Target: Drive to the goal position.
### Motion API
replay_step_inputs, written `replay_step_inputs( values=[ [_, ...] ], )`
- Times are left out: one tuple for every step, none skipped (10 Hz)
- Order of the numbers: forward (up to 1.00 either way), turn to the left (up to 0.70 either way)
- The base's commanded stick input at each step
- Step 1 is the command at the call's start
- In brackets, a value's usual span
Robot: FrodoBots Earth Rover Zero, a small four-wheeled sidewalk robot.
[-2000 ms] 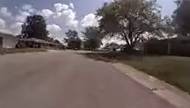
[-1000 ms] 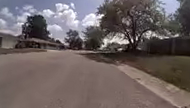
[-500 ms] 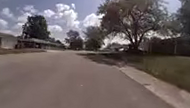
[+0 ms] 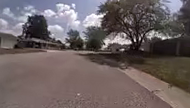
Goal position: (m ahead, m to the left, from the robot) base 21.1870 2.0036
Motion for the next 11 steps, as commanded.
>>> replay_step_inputs(
  values=[
    [0.70, 0.00],
    [0.70, 0.00],
    [0.70, 0.00],
    [0.70, 0.00],
    [0.70, 0.00],
    [0.70, 0.00],
    [0.70, 0.00],
    [0.70, 0.00],
    [0.70, 0.00],
    [0.70, 0.00],
    [0.70, 0.00]
  ],
)
